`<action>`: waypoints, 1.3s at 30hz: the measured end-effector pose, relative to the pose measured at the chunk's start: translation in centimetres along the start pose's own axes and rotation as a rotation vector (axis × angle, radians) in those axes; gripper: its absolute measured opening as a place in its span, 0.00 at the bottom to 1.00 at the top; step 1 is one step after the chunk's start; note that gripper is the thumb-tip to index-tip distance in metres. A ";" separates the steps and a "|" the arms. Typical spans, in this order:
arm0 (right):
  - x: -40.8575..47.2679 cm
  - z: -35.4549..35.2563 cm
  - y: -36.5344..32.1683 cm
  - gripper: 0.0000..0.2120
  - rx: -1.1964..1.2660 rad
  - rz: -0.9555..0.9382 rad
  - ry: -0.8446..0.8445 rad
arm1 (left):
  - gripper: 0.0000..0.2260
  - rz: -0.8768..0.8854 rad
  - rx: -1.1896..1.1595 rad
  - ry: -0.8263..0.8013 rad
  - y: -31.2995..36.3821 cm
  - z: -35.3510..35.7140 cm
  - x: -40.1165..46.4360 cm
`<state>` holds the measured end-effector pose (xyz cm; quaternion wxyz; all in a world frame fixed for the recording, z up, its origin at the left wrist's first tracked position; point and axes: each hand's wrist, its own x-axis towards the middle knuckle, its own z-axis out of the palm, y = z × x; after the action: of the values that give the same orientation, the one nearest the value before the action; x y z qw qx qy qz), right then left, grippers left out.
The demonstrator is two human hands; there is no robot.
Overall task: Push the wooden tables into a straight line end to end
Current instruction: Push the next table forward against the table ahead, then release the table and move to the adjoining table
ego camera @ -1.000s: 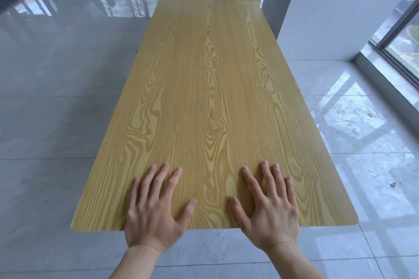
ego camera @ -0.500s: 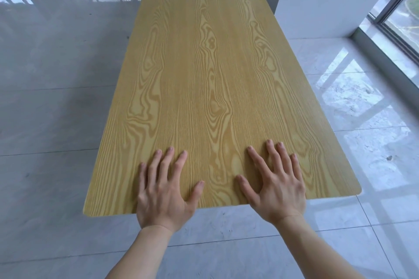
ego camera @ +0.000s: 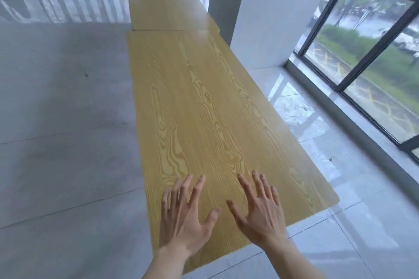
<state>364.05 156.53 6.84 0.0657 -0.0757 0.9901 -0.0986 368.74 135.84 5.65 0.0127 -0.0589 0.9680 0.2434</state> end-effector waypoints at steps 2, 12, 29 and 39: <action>1.6 -1.5 -4.0 0.40 0.013 0.008 -0.001 | 0.37 0.038 0.016 0.009 -2.6 -5.0 2.0; 15.5 -5.9 -22.1 0.39 0.201 0.013 0.107 | 0.37 0.092 0.130 0.123 -13.8 -22.5 14.1; 42.1 -9.6 -38.4 0.44 0.239 0.308 0.232 | 0.38 0.337 0.195 0.121 -27.6 -39.0 46.6; 52.1 -8.4 -48.0 0.40 0.198 0.603 0.288 | 0.36 0.663 0.159 -0.026 -34.1 -41.1 64.5</action>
<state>318.35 103.05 18.85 -0.0416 0.2417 0.9526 -0.1801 308.98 79.66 22.40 -0.0504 0.2634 0.9502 0.1590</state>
